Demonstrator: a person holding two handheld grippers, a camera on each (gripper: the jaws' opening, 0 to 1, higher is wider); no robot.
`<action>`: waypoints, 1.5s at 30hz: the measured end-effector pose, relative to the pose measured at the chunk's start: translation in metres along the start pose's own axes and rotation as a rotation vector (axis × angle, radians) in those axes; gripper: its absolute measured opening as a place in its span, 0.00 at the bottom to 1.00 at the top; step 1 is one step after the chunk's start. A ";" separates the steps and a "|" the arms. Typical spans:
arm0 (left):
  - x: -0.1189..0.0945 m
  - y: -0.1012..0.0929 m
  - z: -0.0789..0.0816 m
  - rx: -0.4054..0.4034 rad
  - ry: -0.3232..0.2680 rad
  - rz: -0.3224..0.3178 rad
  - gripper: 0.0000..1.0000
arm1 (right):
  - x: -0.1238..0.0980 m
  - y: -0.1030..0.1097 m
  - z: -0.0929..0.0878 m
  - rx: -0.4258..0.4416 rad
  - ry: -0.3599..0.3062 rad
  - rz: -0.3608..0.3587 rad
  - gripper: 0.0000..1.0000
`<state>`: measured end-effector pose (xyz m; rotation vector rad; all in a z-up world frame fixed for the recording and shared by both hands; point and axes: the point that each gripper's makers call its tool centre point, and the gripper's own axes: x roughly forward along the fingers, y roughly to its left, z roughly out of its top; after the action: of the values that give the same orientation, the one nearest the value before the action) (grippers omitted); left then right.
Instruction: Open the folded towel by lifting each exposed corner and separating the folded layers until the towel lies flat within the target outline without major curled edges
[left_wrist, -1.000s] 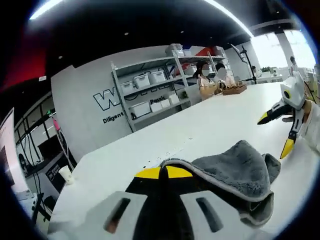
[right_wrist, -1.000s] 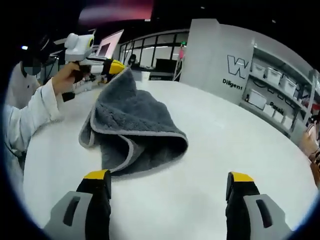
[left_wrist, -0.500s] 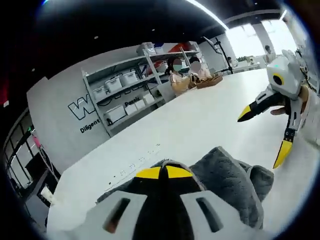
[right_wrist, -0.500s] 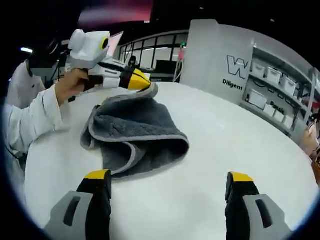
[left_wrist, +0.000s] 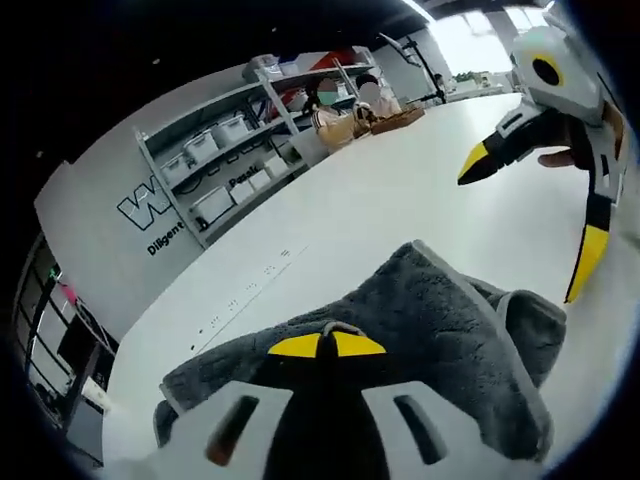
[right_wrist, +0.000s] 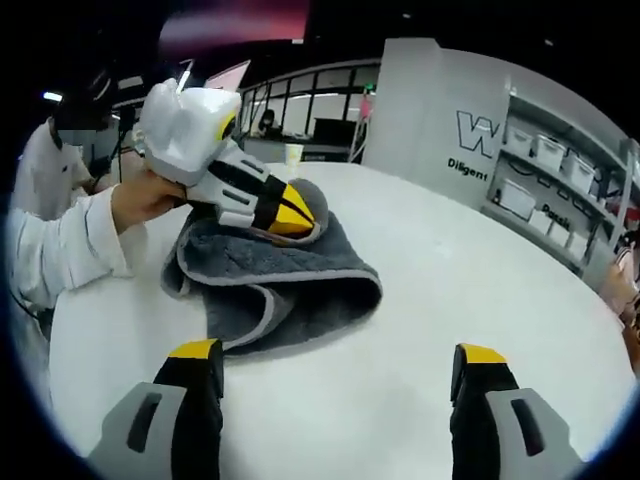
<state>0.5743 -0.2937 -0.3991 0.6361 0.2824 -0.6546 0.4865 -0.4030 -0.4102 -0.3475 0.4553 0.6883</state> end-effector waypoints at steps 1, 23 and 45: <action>0.000 -0.001 -0.001 0.001 0.001 -0.004 0.03 | 0.000 0.000 0.000 0.000 0.001 0.000 0.94; -0.058 0.033 0.014 -0.382 -0.112 -0.068 0.92 | -0.001 -0.001 -0.002 0.007 0.008 -0.006 0.94; -0.109 0.078 -0.078 -0.537 -0.081 -0.002 0.99 | -0.002 0.002 -0.002 -0.013 0.019 -0.011 0.94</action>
<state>0.5375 -0.1447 -0.3761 0.0953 0.3655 -0.5724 0.4833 -0.4039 -0.4108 -0.3692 0.4663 0.6778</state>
